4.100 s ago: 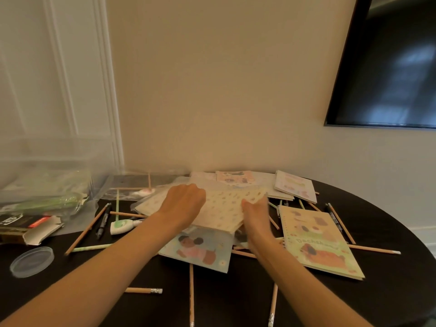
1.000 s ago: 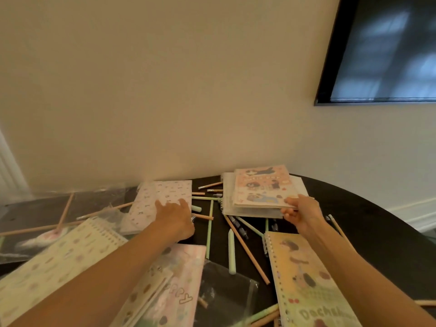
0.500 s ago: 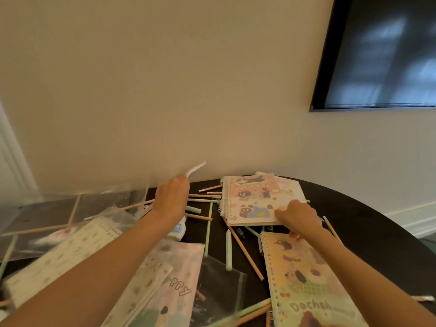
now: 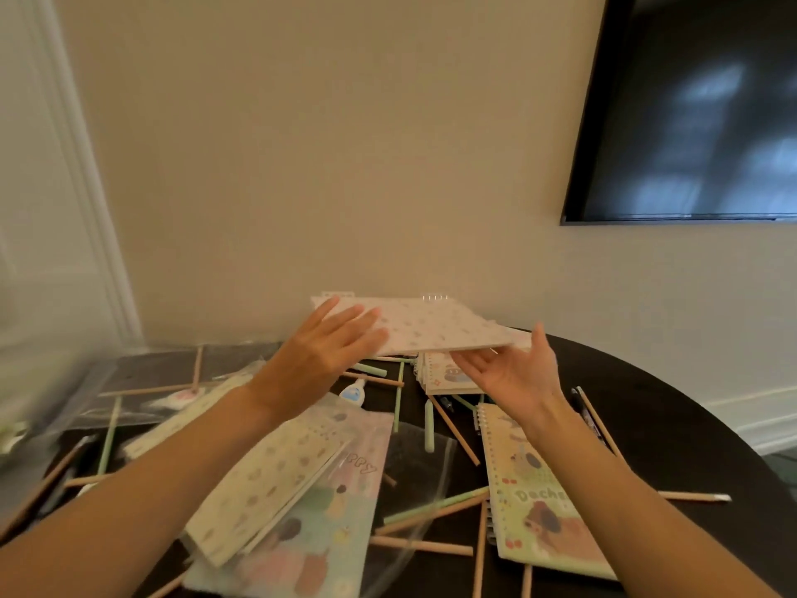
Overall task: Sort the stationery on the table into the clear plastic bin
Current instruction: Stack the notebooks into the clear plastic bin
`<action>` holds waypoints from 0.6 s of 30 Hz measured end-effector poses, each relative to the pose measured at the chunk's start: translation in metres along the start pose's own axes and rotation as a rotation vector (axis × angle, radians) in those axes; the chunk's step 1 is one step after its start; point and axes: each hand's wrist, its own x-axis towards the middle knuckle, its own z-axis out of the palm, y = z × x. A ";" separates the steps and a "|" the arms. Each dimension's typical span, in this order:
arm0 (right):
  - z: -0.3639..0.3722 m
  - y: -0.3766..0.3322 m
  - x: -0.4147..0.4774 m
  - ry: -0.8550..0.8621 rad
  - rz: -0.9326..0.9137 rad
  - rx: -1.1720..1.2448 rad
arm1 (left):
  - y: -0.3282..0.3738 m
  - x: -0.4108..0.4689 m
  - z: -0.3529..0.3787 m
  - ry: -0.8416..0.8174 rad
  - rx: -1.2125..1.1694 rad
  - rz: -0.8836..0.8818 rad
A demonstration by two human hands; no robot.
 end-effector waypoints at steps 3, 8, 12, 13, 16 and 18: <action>-0.003 0.003 -0.023 -0.042 0.089 -0.043 | -0.003 -0.035 -0.017 0.000 -0.001 0.022; 0.014 0.028 -0.059 0.130 0.152 -0.589 | -0.003 -0.062 -0.045 -0.087 0.105 -0.066; 0.020 0.036 -0.077 0.211 0.011 -0.488 | 0.025 -0.061 -0.069 -0.481 -0.089 -0.627; 0.018 0.033 -0.083 0.223 0.001 -0.467 | 0.033 -0.062 -0.072 -0.608 -0.182 -0.792; 0.006 0.022 -0.099 0.244 0.055 -0.464 | 0.055 -0.068 -0.076 -0.945 -0.279 -0.876; -0.005 0.015 -0.111 0.234 0.121 -0.488 | 0.070 -0.075 -0.077 -1.117 -0.261 -0.839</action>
